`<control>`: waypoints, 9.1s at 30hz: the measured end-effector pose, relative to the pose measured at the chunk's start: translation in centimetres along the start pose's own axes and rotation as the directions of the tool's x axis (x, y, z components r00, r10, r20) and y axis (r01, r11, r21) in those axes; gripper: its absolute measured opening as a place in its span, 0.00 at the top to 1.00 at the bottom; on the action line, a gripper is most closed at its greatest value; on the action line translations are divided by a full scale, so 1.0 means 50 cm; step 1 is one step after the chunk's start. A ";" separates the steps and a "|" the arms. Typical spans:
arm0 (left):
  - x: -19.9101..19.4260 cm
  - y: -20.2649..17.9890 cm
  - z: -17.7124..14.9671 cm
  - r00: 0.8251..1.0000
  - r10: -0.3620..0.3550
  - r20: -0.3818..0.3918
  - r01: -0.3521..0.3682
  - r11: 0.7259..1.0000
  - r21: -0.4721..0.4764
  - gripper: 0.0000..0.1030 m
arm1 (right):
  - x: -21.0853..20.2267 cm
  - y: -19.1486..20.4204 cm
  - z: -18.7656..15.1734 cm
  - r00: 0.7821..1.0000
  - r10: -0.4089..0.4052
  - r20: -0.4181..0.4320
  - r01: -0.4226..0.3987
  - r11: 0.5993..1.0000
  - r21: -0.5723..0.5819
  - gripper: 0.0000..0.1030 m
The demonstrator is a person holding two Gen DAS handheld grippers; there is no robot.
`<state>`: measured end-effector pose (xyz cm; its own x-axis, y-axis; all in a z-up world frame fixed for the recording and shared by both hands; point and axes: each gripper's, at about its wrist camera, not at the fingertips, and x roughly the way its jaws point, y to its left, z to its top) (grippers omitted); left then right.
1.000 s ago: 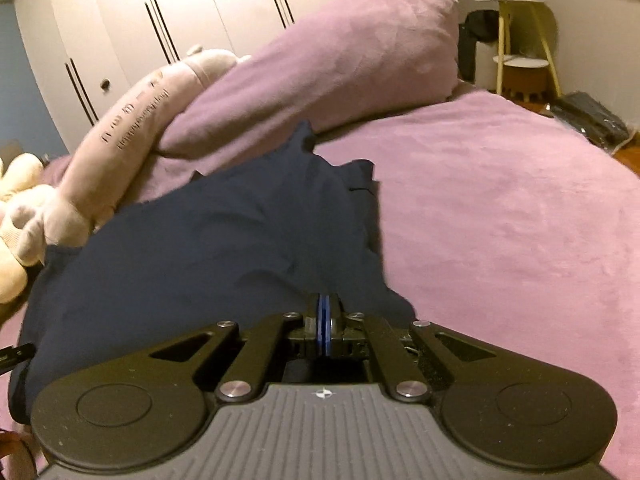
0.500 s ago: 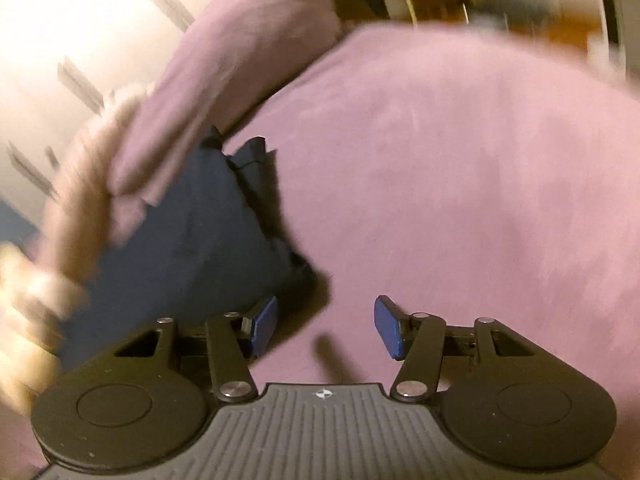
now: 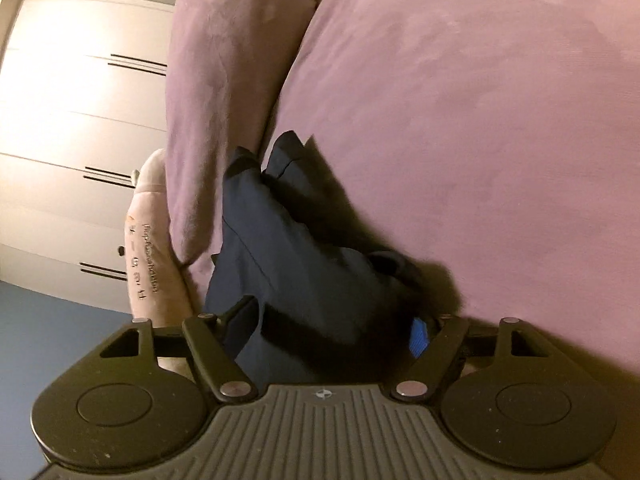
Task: Fold large clothes
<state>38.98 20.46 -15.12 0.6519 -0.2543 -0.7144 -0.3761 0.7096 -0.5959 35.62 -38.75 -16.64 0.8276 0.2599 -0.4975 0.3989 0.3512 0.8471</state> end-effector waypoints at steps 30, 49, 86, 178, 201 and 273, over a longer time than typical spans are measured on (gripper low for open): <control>-0.378 0.083 -0.174 0.994 -0.081 -0.072 0.094 0.976 0.197 0.63 | -0.370 -0.027 -0.178 0.978 -0.208 -0.017 0.184 0.898 -0.400 0.53; -0.187 -0.222 -0.254 0.967 0.062 0.246 -0.210 0.740 0.639 0.20 | -0.048 0.221 -0.309 0.973 -0.214 0.086 0.180 0.471 -0.864 0.65; -0.377 0.074 -0.303 0.980 0.155 0.125 -0.186 0.938 0.292 0.12 | -0.367 0.056 -0.245 0.846 -0.342 0.409 0.533 0.568 -0.627 0.76; -0.246 -0.407 -0.581 0.915 -0.292 -0.279 0.398 0.526 0.752 0.14 | -0.449 0.083 -0.218 0.977 -0.095 0.191 0.195 0.758 -0.622 0.77; -0.311 -0.183 -0.424 0.999 -0.017 -0.032 0.029 0.909 0.416 0.06 | -0.313 0.084 -0.330 0.961 -0.230 0.155 0.255 0.513 -0.819 0.74; -0.206 -0.275 -0.482 0.956 -0.147 -0.254 0.247 0.871 0.425 0.03 | -0.325 0.210 -0.248 0.990 -0.054 0.131 0.136 0.620 -0.772 0.87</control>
<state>21.56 -2.51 -8.44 0.5115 -0.5143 -0.6884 0.1129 0.8344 -0.5395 21.46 -28.12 -1.98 0.8494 0.1202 -0.5139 0.0553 0.9481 0.3132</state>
